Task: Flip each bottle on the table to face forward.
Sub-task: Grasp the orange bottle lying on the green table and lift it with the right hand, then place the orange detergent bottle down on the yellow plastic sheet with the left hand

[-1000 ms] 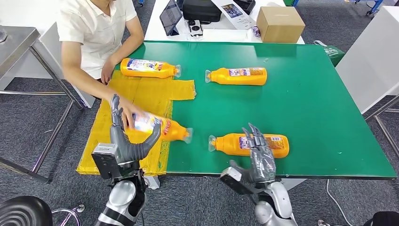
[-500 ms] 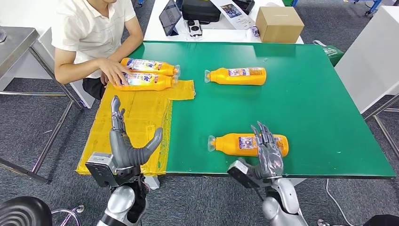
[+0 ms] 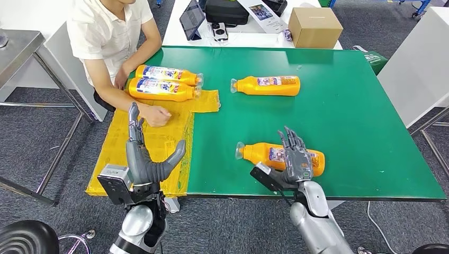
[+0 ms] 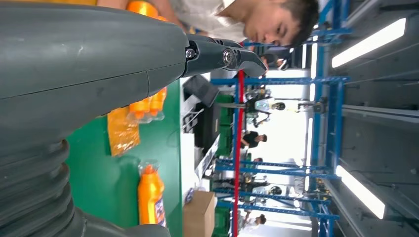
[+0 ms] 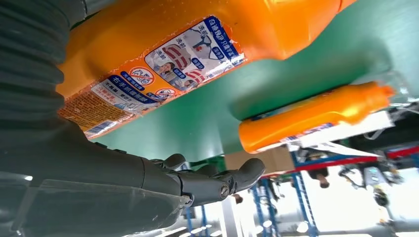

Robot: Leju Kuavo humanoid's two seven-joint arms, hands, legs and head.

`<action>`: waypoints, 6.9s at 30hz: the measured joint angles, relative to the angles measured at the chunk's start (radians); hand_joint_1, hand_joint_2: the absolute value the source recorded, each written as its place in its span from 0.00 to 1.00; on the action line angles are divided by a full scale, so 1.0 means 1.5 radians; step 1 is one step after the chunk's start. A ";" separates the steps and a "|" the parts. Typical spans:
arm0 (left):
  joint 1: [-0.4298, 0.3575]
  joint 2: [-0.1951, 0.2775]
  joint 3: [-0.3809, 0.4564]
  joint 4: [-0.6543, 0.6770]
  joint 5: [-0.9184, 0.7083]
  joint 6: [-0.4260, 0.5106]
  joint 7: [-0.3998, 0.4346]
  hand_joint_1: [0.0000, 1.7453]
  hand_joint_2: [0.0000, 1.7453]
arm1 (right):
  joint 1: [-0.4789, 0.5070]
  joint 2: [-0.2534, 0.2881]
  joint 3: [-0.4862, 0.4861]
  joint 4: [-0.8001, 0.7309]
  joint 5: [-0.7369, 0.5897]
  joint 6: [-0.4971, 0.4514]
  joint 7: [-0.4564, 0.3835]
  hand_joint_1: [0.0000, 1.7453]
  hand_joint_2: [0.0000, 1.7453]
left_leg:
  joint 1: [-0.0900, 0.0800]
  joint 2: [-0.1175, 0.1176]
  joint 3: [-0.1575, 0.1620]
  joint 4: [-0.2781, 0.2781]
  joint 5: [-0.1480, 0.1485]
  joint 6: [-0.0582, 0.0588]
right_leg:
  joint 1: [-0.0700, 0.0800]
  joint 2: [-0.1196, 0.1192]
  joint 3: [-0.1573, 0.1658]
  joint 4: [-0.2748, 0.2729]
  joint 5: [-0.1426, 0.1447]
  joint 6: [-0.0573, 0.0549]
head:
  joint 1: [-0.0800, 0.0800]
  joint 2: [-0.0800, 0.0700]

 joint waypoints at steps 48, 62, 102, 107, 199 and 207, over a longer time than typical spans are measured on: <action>0.023 0.001 0.005 0.000 0.030 -0.051 0.066 0.00 1.00 | 0.109 -0.114 -0.042 -0.106 0.105 0.115 0.143 0.00 1.00 | 0.000 0.000 0.003 0.000 0.000 0.000 | 0.000 0.000 0.003 -0.001 0.000 0.000 | 0.000 0.000; 0.006 0.002 0.001 0.013 0.074 -0.072 0.063 0.00 1.00 | -0.008 -0.106 -0.076 0.093 0.018 0.105 0.066 0.37 1.00 | 0.000 0.001 0.005 0.000 0.000 0.001 | 0.000 0.000 0.005 -0.001 0.001 0.001 | 0.000 0.000; 0.073 0.022 -0.016 0.072 0.278 -0.201 0.098 0.00 1.00 | 0.074 0.003 -0.158 -0.001 -0.438 0.188 -0.279 1.00 1.00 | 0.000 0.000 0.002 0.000 0.000 0.000 | 0.000 0.000 0.002 -0.001 0.001 0.001 | 0.000 0.000; 0.078 0.023 -0.041 0.109 0.317 -0.209 0.126 0.00 1.00 | 0.110 0.035 -0.152 -0.112 -0.497 0.225 -0.290 1.00 1.00 | 0.000 0.000 0.000 0.000 0.000 0.000 | 0.000 0.000 0.000 -0.001 0.001 0.001 | 0.000 0.000; 0.003 0.016 -0.042 0.114 0.475 -0.329 0.118 1.00 1.00 | 0.039 0.090 0.241 0.007 -0.456 0.271 -0.331 0.00 1.00 | 0.000 0.002 -0.002 0.000 0.000 0.000 | 0.000 0.002 -0.003 -0.001 0.001 0.001 | 0.000 0.000; -0.045 0.023 -0.046 0.146 0.226 -0.118 0.071 1.00 1.00 | 0.094 0.087 0.239 -0.027 -0.458 0.121 -0.330 0.00 1.00 | 0.000 0.000 -0.003 0.000 0.000 0.000 | 0.000 0.000 -0.003 -0.001 0.001 0.001 | 0.000 0.000</action>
